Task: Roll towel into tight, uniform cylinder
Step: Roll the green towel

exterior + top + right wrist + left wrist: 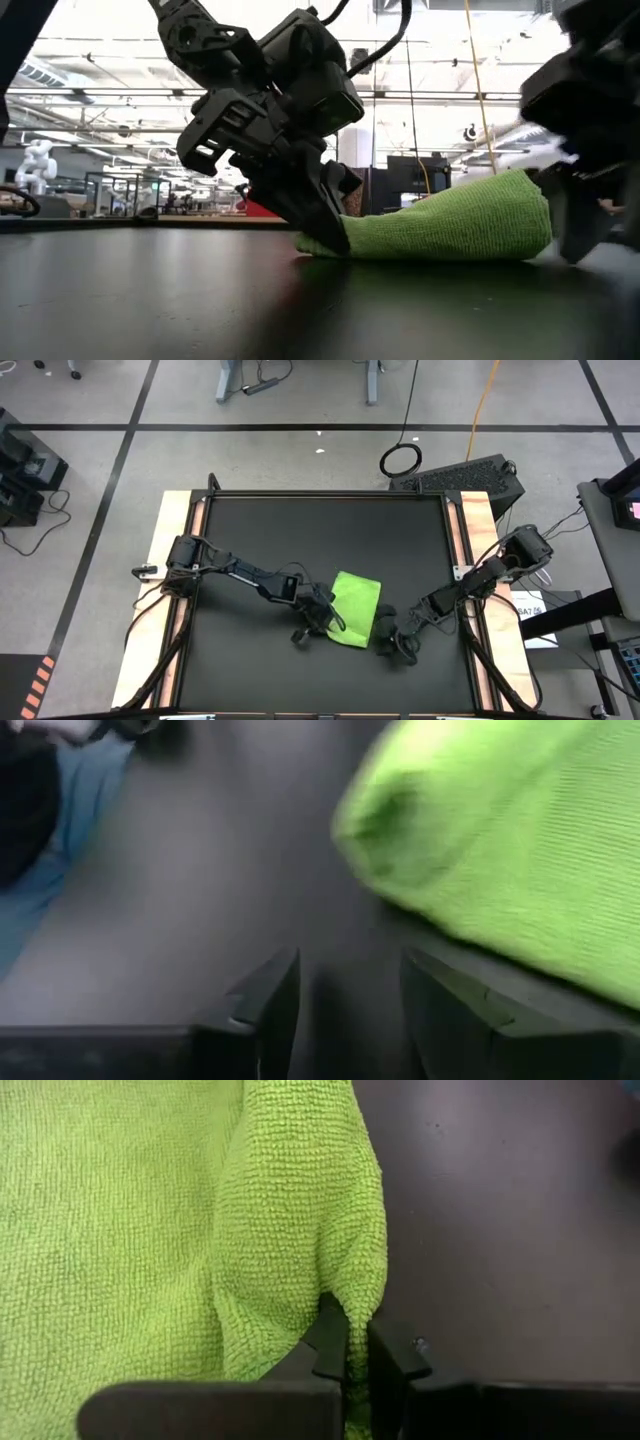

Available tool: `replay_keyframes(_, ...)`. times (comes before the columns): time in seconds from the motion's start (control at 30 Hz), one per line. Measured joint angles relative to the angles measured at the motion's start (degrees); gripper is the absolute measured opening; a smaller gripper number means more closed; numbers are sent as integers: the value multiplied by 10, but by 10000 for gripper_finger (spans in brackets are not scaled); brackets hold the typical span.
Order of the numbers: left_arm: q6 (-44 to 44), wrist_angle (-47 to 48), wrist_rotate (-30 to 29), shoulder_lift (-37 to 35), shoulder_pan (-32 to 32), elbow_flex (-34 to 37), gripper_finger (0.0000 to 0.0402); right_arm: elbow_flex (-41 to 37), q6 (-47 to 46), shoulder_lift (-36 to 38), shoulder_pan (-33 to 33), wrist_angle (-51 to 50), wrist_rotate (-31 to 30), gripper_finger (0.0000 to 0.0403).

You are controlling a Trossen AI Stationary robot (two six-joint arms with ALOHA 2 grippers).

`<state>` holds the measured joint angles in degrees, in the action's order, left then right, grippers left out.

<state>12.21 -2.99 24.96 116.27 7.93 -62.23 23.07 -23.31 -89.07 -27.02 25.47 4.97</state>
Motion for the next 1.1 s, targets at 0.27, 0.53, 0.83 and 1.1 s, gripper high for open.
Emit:
replay_keyframes(0.27, -13, 12, 13, 1, -7, -16, 15, 15, 42, 89, -56, -77, -109, 159)
replay_keyframes(0.53, -29, 10, 24, 2, -17, -16, 15, 20, 178, 177, -120, -83, -229, 159)
replay_keyframes(0.83, -44, 9, 37, 1, -28, -17, 15, 41, 244, 99, -124, -26, -246, 160)
replay_keyframes(1.1, -53, 9, 45, 1, -30, -17, 15, 125, 281, 11, -124, -104, -269, 173)
